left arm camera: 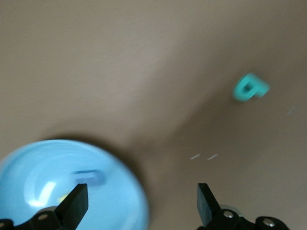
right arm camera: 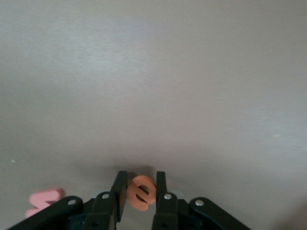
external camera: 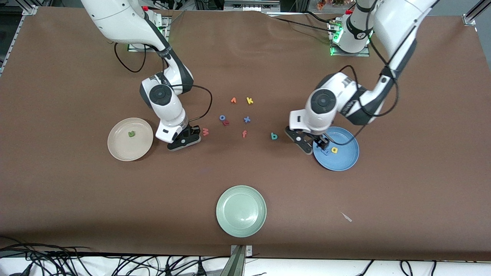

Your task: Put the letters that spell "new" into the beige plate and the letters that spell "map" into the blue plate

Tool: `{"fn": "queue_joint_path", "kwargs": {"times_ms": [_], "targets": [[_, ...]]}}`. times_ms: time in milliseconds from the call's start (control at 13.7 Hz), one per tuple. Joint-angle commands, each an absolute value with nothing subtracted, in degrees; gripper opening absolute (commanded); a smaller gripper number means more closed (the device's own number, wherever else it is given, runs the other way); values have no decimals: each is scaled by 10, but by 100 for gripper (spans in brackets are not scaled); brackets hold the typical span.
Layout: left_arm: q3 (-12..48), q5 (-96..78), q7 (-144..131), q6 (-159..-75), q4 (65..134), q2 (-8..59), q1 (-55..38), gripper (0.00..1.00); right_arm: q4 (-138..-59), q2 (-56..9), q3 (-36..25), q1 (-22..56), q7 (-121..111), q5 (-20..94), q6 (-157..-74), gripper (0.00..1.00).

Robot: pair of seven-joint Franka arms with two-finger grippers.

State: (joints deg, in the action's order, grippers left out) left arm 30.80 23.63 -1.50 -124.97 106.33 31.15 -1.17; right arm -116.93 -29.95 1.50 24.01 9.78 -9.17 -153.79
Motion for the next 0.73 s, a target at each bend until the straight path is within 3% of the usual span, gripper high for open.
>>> {"fn": "queue_joint_path", "kwargs": {"times_ms": [0, 512, 658], "targets": [[305, 193, -166, -1246, 1022, 342, -67, 100, -1174, -258, -3, 219, 20, -87, -1485, 22], [305, 198, -531, -1277, 1014, 377, -139, 100, -1296, -134, -111, 219, -103, -85, -1435, 24], [301, 206, -590, -1305, 1016, 394, -157, 100, -1309, -128, -114, 219, -104, -82, -1437, 34]]}}
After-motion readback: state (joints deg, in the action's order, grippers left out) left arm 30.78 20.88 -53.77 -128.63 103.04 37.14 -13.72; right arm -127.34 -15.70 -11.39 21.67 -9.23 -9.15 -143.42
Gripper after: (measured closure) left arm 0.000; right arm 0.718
